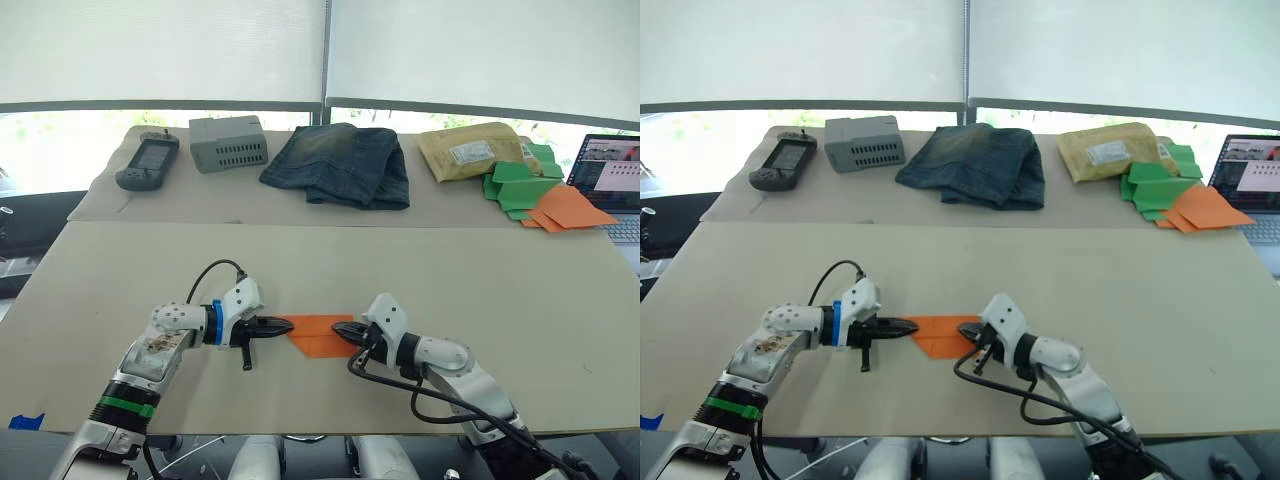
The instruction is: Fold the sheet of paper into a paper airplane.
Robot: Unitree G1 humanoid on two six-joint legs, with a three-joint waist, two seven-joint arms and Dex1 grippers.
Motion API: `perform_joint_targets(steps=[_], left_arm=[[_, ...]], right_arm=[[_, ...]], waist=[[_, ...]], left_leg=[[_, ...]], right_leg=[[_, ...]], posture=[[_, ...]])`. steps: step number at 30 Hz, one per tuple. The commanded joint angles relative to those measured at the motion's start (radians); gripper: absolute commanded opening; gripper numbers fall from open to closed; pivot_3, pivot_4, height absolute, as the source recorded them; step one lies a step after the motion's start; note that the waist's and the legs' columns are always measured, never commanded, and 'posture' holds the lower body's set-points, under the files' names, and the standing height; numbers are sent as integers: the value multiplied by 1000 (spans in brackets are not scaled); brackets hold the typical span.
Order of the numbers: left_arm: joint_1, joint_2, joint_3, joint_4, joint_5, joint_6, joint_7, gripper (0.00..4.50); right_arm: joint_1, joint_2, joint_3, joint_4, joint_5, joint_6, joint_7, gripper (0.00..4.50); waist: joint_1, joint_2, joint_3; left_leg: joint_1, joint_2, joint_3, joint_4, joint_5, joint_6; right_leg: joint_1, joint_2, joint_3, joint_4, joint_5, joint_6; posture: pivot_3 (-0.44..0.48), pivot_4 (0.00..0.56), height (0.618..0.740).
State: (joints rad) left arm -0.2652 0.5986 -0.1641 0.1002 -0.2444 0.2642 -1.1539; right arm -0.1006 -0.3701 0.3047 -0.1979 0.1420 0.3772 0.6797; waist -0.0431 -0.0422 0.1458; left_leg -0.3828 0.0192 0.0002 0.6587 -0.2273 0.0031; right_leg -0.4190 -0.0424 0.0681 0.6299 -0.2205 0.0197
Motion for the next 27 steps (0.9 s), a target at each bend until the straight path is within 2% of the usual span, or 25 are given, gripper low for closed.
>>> perform_joint_targets(steps=[1,9,14,16,21,26,27], left_arm=[[49,43,16,42,26,40,30,0],[52,39,22,-12,-20,55,14,0],[27,31,-2,18,2,32,7,0],[13,31,12,18,-18,45,2,0],[26,69,133,-93,-217,248,-44,0],[67,142,241,-195,-315,375,-18,0],[77,153,257,-212,-320,390,-4,0]], right_arm=[[21,-10,21,65,-14,44,5,49],[0,-11,-29,26,-6,-52,5,49],[3,-64,-103,-145,107,-9,72,49],[-15,-78,-163,-188,216,102,89,637],[-88,-141,-277,-216,442,379,118,2281],[-165,-257,-230,-140,412,398,201,4028],[-180,-278,-208,-115,395,387,227,4028]], waist=[[-2,0,0],[0,0,0],[2,3,2],[4,3,3],[0,0,8],[-1,1,16],[0,1,17]], left_leg=[[0,0,0,0,0,0],[0,3,0,0,0,0],[-4,0,1,0,0,0],[-5,0,0,0,0,0],[-6,1,0,0,0,0],[-10,1,0,0,0,0],[-11,0,0,0,0,0]], right_leg=[[0,0,0,0,0,0],[-1,1,0,0,0,0],[-3,-1,0,0,0,0],[-4,-1,0,0,1,1],[-5,0,0,0,2,3],[-10,0,-1,-1,4,6],[-10,0,-1,-1,4,7]], posture=[[0,150,728],[0,150,728],[0,150,728],[0,150,728],[0,150,728],[0,150,728],[0,150,728]])
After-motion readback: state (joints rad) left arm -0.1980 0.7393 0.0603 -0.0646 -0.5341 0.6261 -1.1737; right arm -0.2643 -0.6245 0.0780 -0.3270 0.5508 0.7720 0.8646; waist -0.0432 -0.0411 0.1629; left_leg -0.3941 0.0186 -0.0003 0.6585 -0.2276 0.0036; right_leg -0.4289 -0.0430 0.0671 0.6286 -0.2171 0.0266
